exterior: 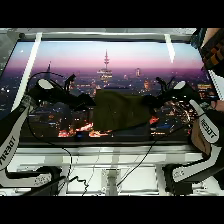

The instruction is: Fold the clothes and pants, and hang the long-sleeved shirts on hangers.

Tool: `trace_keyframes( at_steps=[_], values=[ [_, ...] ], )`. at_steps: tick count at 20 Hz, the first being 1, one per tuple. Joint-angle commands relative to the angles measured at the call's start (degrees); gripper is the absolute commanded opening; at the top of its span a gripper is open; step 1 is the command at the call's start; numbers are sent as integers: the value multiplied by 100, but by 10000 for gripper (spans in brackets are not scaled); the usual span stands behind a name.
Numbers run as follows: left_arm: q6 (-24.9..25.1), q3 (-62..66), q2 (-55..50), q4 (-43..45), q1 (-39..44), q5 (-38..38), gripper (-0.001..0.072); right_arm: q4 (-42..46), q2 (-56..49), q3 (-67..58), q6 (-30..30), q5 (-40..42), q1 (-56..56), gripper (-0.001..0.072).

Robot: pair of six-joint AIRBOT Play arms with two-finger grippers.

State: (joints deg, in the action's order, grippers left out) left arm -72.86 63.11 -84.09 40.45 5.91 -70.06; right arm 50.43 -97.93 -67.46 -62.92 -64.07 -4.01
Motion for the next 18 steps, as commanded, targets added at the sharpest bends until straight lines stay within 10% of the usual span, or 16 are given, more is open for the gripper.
trace_keyframes(
  at_steps=[1,4,5,6,9,13,18],
  values=[
    [2,2,-2,-22,-7,4,719,-503,-190,7,378,245,337,636],
    [4,2,-2,-22,-7,7,719,-863,-188,-74,881,249,715,447],
    [4,2,-2,-22,-7,7,719,-861,-188,-188,964,245,839,160],
    [2,2,-2,-22,-7,7,718,-863,-186,-328,977,262,942,49],
    [13,2,-2,-22,-7,103,706,-905,-157,-1034,994,162,1095,40],
    [249,103,17,-229,-188,260,96,-1897,0,-2190,949,-721,863,39],
    [262,872,328,127,-754,260,18,-3016,470,-3067,339,-1270,-173,39]
  ],
)
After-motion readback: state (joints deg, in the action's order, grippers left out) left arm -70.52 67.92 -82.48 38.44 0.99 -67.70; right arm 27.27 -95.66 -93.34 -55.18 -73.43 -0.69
